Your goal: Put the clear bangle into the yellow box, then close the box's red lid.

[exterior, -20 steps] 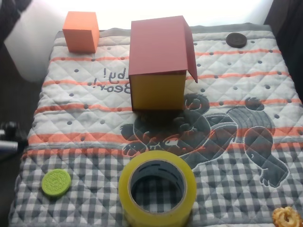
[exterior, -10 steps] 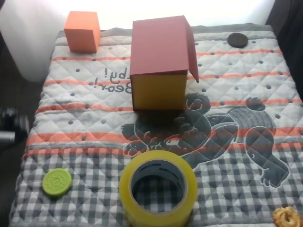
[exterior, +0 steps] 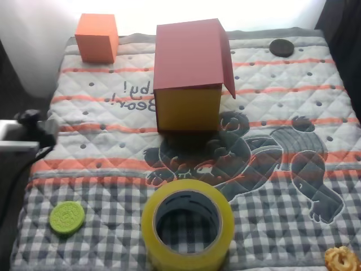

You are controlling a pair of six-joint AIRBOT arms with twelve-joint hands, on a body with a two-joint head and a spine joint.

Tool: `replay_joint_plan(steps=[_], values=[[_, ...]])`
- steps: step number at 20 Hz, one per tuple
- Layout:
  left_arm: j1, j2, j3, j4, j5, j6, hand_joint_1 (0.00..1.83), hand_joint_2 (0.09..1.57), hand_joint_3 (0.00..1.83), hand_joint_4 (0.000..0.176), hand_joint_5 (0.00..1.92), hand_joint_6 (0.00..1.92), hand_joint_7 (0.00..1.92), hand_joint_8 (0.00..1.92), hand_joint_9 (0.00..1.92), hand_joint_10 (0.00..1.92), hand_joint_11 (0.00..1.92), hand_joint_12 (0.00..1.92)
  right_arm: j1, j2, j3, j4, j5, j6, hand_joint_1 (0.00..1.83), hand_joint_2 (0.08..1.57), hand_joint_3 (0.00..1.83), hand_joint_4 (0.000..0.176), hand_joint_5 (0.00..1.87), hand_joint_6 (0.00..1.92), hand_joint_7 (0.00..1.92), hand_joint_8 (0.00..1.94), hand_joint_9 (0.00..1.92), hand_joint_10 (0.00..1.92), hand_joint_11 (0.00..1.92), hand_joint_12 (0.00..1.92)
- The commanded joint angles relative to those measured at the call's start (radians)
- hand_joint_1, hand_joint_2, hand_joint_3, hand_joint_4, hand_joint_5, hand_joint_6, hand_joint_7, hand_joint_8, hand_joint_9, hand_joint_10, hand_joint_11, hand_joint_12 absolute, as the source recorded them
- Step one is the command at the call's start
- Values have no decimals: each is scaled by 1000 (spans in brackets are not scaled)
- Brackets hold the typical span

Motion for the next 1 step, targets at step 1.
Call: replay_joint_plan(steps=[1], values=[[-19, -26, 9, -18, -96, -30, 676, 1307, 0, 0, 409, 1, 421, 1, 662, 12, 177, 1232, 20, -20, 6, 5, 113, 19, 921, 1226, 0, 0, 284, 0, 438, 2, 401, 70, 0, 0]])
